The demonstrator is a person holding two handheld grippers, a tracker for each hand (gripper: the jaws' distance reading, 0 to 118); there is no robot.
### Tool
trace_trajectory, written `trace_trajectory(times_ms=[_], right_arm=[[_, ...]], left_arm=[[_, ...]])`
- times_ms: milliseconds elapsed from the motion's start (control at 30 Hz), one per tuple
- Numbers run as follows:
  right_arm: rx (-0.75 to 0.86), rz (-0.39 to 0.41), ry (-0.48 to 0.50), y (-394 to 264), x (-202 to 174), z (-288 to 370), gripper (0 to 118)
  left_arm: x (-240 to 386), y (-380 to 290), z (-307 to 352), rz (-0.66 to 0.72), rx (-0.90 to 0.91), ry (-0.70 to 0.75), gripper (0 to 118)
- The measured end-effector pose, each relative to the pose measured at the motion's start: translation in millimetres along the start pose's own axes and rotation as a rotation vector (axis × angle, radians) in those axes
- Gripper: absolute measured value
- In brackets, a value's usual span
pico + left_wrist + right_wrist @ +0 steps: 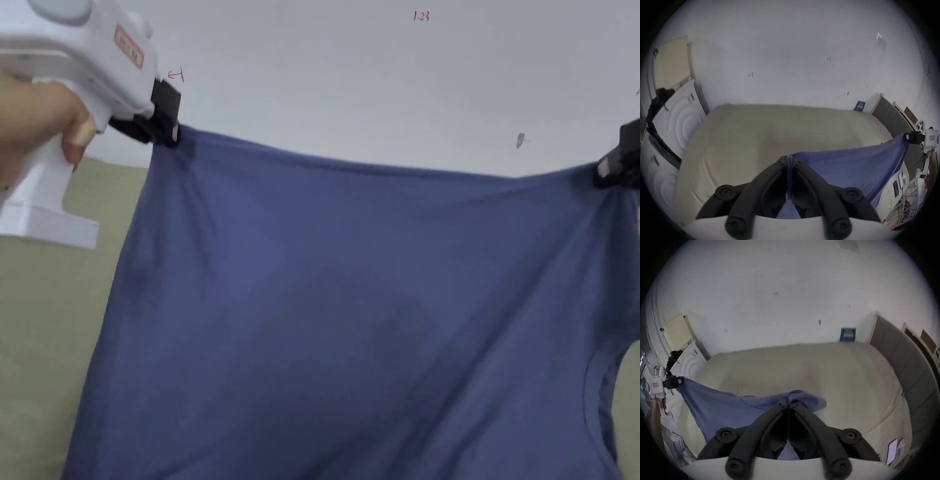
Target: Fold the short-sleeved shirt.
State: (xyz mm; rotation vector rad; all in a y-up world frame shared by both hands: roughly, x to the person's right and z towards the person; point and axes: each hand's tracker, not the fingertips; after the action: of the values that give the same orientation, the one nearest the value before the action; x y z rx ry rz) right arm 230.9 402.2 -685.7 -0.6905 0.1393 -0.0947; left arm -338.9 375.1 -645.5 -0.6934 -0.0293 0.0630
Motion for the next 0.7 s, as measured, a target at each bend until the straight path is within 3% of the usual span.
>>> trace_trajectory(times_ms=[100,300,700], right_arm=[[0.069,0.037,-0.032,41,-12,8,2],[0.238,0.032,-0.049,108,-27,16,2],[0.438,0.139,-0.046,173,-63,73,2]], left_arm=[[17,30,20,-0.023,0.055,0.031,5],[23,87,36,-0.02,0.194,0.077,5],[24,127,83,0.0,0.34,0.153,5]])
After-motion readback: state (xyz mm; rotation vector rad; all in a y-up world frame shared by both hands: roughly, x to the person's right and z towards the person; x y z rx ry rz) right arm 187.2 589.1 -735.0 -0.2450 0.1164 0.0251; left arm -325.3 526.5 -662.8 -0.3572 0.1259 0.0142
